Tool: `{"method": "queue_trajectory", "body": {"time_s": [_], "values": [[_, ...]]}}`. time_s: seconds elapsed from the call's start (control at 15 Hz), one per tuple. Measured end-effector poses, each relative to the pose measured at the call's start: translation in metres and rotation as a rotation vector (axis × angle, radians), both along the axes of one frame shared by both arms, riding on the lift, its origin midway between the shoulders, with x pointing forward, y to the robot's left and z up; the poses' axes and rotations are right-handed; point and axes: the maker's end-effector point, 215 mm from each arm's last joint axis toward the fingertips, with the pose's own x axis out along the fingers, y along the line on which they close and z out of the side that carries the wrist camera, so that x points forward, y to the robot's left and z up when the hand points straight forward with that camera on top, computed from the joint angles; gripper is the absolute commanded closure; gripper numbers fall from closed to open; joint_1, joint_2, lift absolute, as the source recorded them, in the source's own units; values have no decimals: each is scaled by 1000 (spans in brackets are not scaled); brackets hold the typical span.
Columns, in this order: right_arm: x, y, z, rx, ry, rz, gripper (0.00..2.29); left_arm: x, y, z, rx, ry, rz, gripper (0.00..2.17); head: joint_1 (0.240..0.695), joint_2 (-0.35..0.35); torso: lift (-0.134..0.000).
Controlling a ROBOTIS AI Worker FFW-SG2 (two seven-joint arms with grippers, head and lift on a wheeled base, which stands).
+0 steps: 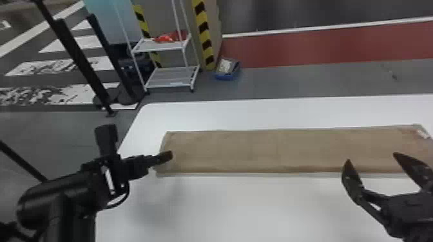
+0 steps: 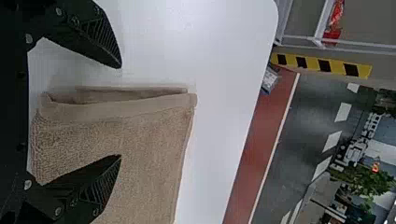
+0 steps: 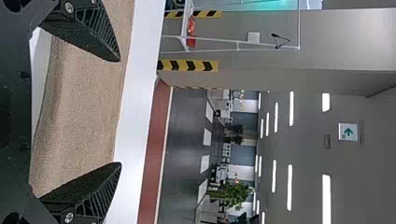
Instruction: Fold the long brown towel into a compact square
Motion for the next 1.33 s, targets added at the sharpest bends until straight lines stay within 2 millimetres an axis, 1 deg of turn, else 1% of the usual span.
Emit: {"method": "queue_trajectory", "body": {"time_s": [0.07,0.13,0.2,0.27,0.73,0.8,1.0,1.07,1.13,1.27,1.33], "values": [[0,0,0,0,1,0,90,-1,0,-3,-4,6,-3,562,695,253,-125],[0,0,-1,0,2,0,90,-1,-1,-5,-10,9,-8,1004,695,253,-125],[0,0,-1,0,2,0,90,-1,-4,-6,-17,9,-16,1669,695,251,-125],[0,0,-1,0,2,0,90,-1,-5,-5,-20,7,-21,2152,695,249,-125],[0,-4,-4,5,7,-7,90,-3,-15,18,-25,-41,-87,2142,695,236,-125],[0,-5,-4,6,7,-8,90,-4,-18,25,-40,-55,-107,2142,695,230,-125],[0,-10,-3,3,4,-17,90,-14,-32,55,-108,-89,-139,2142,695,217,-125],[-1,-13,-3,2,3,-21,90,-15,-44,69,-110,-99,-148,2142,695,197,-125],[-2,-17,-2,1,1,-28,90,-15,-65,83,-108,-103,-174,2142,695,179,-125],[-6,-27,-1,0,-6,-42,90,-11,-115,112,-79,-111,-244,2142,695,125,-125],[-8,-33,2,2,-11,-53,90,-7,-144,125,-60,-114,-285,2142,695,92,-125]]}}
